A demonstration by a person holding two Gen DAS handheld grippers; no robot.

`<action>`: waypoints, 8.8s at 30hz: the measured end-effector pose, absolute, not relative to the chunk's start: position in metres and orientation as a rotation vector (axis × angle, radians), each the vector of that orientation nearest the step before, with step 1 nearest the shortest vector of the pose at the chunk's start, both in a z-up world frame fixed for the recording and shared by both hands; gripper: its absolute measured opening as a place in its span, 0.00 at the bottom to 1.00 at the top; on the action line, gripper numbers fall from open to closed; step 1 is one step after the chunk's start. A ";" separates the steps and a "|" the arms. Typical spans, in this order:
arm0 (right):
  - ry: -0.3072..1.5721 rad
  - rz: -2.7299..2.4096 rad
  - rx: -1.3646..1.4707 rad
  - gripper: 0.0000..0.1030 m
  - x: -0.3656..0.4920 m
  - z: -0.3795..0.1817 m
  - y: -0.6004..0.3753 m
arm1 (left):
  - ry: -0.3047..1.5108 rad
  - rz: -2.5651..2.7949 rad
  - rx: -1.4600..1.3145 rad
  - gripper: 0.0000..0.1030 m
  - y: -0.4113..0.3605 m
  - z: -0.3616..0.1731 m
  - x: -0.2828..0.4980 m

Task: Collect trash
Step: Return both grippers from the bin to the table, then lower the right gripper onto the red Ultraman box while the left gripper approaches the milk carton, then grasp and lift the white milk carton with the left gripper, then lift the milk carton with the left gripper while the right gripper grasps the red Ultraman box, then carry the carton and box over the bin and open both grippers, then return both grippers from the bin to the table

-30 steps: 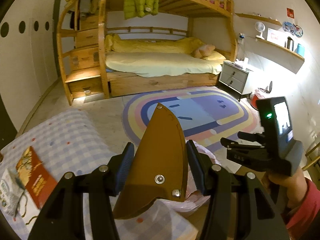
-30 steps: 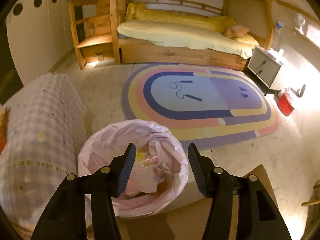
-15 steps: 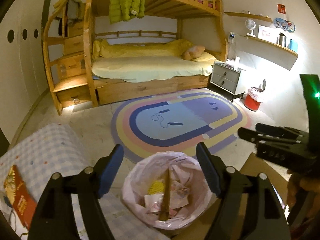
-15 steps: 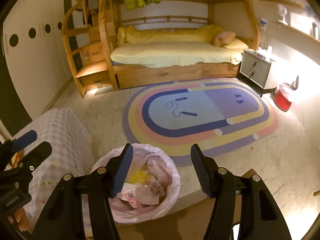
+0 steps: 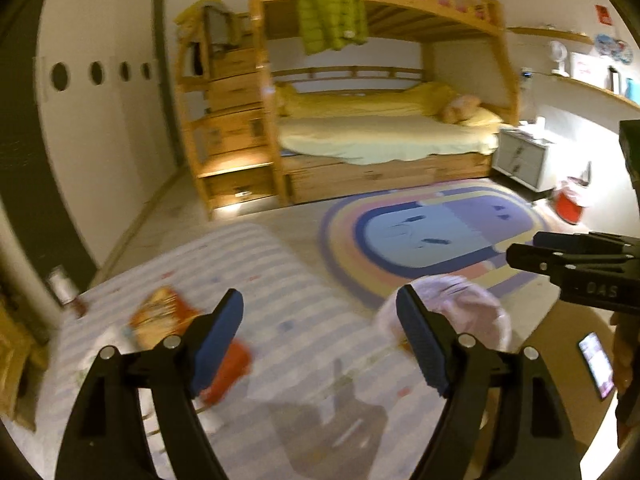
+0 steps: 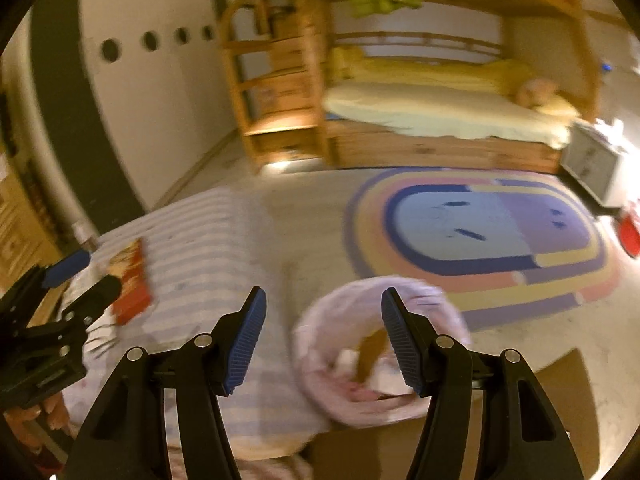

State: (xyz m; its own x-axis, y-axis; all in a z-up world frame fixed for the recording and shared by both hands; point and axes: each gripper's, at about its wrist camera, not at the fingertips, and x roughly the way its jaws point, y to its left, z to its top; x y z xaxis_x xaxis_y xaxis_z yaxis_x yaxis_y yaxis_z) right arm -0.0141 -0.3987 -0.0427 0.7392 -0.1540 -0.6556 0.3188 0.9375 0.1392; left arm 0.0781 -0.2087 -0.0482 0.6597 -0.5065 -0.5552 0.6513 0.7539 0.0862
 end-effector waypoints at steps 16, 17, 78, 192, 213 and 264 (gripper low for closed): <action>0.746 0.046 0.098 0.59 0.077 -0.061 -0.253 | 0.581 -0.283 0.192 0.75 -0.025 -0.061 0.127; 0.754 0.053 0.094 0.59 0.081 -0.065 -0.250 | 0.592 -0.265 0.187 0.75 -0.017 -0.065 0.130; 0.812 0.115 -0.013 0.77 0.131 -0.102 -0.241 | 0.766 -0.366 0.128 0.93 -0.018 -0.125 0.192; 0.753 0.201 -0.056 0.01 0.105 -0.042 -0.220 | 0.721 -0.287 0.115 0.76 -0.016 -0.067 0.116; 0.658 -0.140 0.034 0.01 -0.009 -0.027 -0.349 | 0.602 -0.705 0.201 0.76 -0.229 -0.042 0.057; 0.670 -0.006 0.100 0.43 -0.013 -0.041 -0.307 | 0.641 -0.293 0.211 0.90 -0.076 -0.046 0.102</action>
